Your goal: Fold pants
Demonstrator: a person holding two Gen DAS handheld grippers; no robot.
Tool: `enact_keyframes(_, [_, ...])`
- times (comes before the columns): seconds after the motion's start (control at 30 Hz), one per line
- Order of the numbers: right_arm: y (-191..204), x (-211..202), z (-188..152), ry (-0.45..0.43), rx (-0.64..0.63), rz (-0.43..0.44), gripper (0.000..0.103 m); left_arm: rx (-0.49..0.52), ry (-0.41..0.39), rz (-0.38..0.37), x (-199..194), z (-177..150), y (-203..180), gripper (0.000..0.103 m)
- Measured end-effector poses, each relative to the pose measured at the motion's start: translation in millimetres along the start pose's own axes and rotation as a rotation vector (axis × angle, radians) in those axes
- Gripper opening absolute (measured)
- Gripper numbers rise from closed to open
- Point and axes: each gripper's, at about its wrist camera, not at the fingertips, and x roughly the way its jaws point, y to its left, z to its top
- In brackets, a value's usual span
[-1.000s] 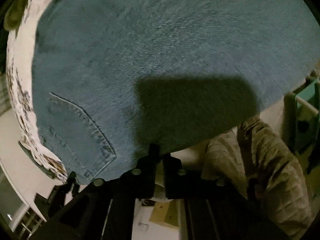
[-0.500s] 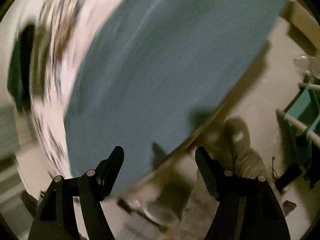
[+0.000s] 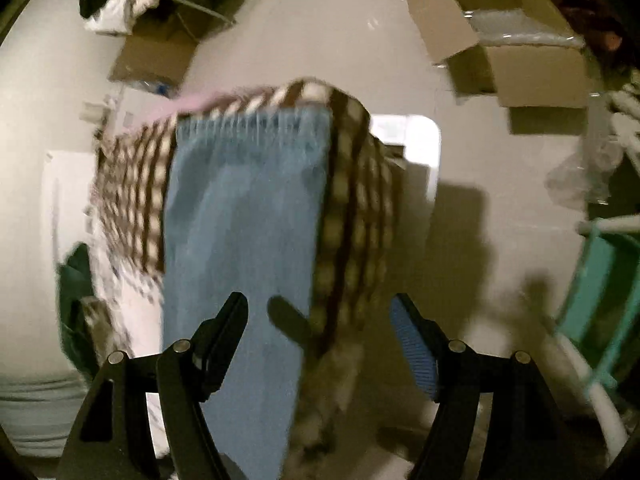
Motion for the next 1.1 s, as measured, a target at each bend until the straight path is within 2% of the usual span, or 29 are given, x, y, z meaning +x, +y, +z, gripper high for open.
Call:
enact_keyframes(0.03, [-3.1, 7.1, 9.7, -0.004, 0.009, 0.039, 0.075, 0.009, 0.012, 0.010, 7.5, 1.9, -6.9, 0.085])
enact_keyframes(0.1, [-5.3, 14.8, 17.4, -0.009, 0.022, 0.102, 0.063, 0.012, 0.046, 0.026, 24.2, 4.9, -15.8, 0.085])
enact_keyframes(0.13, [-5.9, 17.2, 21.1, -0.015, 0.030, 0.137, 0.058, -0.011, 0.071, 0.026, 33.2, 7.2, -15.3, 0.089])
enact_keyframes(0.17, [-5.7, 17.9, 23.4, -0.025, 0.034, 0.167, 0.049, -0.047, 0.080, 0.030, 37.0, 9.6, -10.5, 0.103])
enact_keyframes(0.2, [-5.1, 16.5, 25.9, -0.039, 0.041, 0.215, 0.043, -0.087, 0.099, 0.016, 41.9, 12.0, -4.2, 0.103])
enact_keyframes(0.27, [-2.3, 13.7, 27.9, -0.050, 0.064, 0.308, 0.042, -0.168, 0.132, -0.081, 51.7, 15.4, 12.5, 0.103])
enact_keyframes(0.3, [-0.6, 14.2, 29.4, -0.043, 0.071, 0.353, 0.042, -0.177, 0.134, -0.103, 53.3, 17.4, 16.5, 0.103])
enact_keyframes(0.37, [3.9, 17.7, 32.7, -0.021, 0.063, 0.401, 0.042, -0.170, 0.137, -0.099, 54.3, 21.1, 16.7, 0.103])
enact_keyframes(0.5, [3.3, 40.3, 40.0, 0.002, 0.046, 0.380, 0.042, -0.178, 0.110, -0.085, 53.8, 22.6, 17.2, 0.103])
enact_keyframes(0.57, [0.0, 48.7, 43.1, 0.005, 0.071, 0.414, 0.042, -0.175, 0.084, -0.083, 51.3, 10.2, 14.6, 0.103])
enact_keyframes(0.73, [10.7, 65.3, 50.4, 0.012, 0.088, 0.524, 0.042, -0.177, 0.052, -0.080, 48.5, -13.1, 1.1, 0.103])
enact_keyframes(0.83, [19.7, 81.2, 49.2, 0.046, 0.125, 0.660, 0.042, -0.183, 0.048, -0.078, 46.6, -29.6, 1.2, 0.103])
enact_keyframes(0.87, [20.9, 85.9, 49.3, 0.056, 0.132, 0.671, 0.042, -0.187, 0.047, -0.077, 47.3, -30.1, 2.5, 0.103])
enact_keyframes(0.93, [26.4, 97.2, 50.7, 0.061, 0.120, 0.613, 0.034, -0.191, 0.050, -0.076, 49.5, -25.3, 1.9, 0.103])
enact_keyframes(1.0, [37.6, 95.3, 49.8, 0.044, 0.073, 0.531, 0.015, -0.188, 0.061, -0.074, 45.9, -21.9, 8.3, 0.103])
enact_keyframes(1.1, [55.1, 81.9, 43.5, 0.008, 0.027, 0.456, 0.010, -0.177, 0.088, -0.078, 38.7, -18.2, 8.9, 0.103])
